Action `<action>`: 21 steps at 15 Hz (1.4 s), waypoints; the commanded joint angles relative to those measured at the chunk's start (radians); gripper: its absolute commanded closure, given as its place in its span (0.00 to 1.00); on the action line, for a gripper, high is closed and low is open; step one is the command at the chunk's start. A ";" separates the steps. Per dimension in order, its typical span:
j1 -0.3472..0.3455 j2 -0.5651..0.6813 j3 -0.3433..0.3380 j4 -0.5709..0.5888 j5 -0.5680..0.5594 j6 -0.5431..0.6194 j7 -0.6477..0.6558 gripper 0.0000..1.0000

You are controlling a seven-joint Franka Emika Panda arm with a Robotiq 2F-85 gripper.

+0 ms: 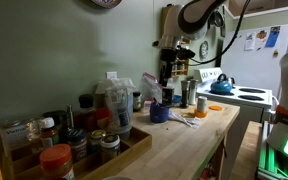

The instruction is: Remove the blue bowl from inside the blue bowl

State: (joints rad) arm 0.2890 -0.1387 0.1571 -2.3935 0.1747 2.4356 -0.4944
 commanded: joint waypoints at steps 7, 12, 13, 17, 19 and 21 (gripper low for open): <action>-0.020 0.090 0.020 -0.010 0.044 0.128 0.040 0.00; -0.019 0.090 0.022 -0.010 0.046 0.129 0.040 0.00; -0.019 0.090 0.022 -0.010 0.046 0.129 0.040 0.00; -0.019 0.090 0.022 -0.010 0.047 0.129 0.040 0.00; -0.019 0.090 0.022 -0.010 0.047 0.129 0.040 0.00; -0.032 0.098 0.016 -0.009 0.024 0.079 0.096 0.00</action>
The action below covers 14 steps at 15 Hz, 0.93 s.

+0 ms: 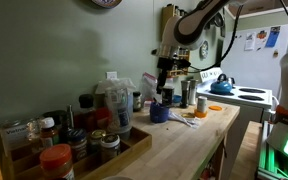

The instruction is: Remove the blue bowl from inside the blue bowl

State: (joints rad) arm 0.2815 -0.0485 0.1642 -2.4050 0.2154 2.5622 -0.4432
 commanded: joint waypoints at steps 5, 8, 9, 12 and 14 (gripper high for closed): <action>-0.048 0.075 0.011 0.022 -0.070 -0.099 0.132 0.00; -0.044 0.122 0.026 0.038 -0.062 -0.063 0.115 0.00; -0.043 0.136 0.033 0.046 -0.060 -0.047 0.108 0.00; -0.050 0.175 0.046 0.071 -0.068 -0.015 0.111 0.00; -0.056 0.195 0.047 0.083 -0.074 -0.010 0.113 0.00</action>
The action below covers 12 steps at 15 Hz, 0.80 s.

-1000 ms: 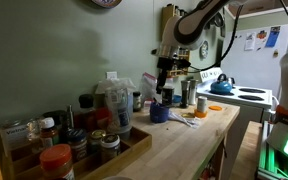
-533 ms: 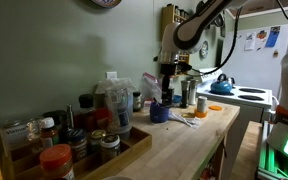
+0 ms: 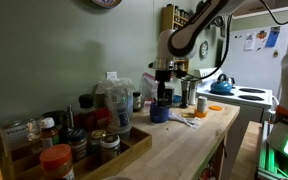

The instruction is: Remove the blue bowl from inside the blue bowl

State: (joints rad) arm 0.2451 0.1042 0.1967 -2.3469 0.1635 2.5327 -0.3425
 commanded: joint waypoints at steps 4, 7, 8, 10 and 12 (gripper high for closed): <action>-0.034 0.066 0.008 0.043 -0.035 -0.009 0.041 0.05; -0.042 0.085 0.011 0.054 -0.039 -0.012 0.047 0.31; -0.044 0.089 0.013 0.057 -0.037 -0.008 0.046 0.38; -0.047 0.094 0.015 0.061 -0.034 -0.006 0.048 0.55; -0.046 0.094 0.015 0.062 -0.036 -0.005 0.054 0.71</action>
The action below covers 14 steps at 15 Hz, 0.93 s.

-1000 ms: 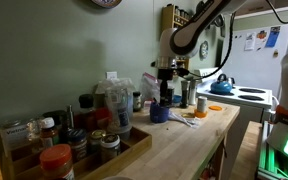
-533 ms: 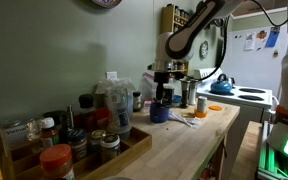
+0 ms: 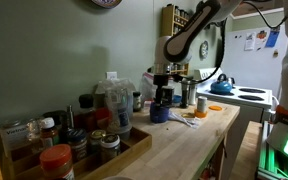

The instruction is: Remove the blue bowl from inside the blue bowl

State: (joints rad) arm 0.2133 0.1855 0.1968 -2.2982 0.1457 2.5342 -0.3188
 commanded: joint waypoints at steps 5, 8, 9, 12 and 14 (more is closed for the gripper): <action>-0.019 0.013 0.018 0.019 -0.009 -0.011 0.023 0.98; -0.021 0.000 0.020 0.018 -0.007 -0.015 0.016 0.95; -0.022 -0.029 0.034 0.008 0.015 -0.012 -0.013 0.95; 0.010 -0.123 0.024 -0.023 -0.109 -0.035 0.073 0.96; 0.038 -0.150 0.017 -0.014 -0.252 -0.072 0.188 0.95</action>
State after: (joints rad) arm 0.2209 0.1171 0.2162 -2.2837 0.0504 2.5199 -0.2683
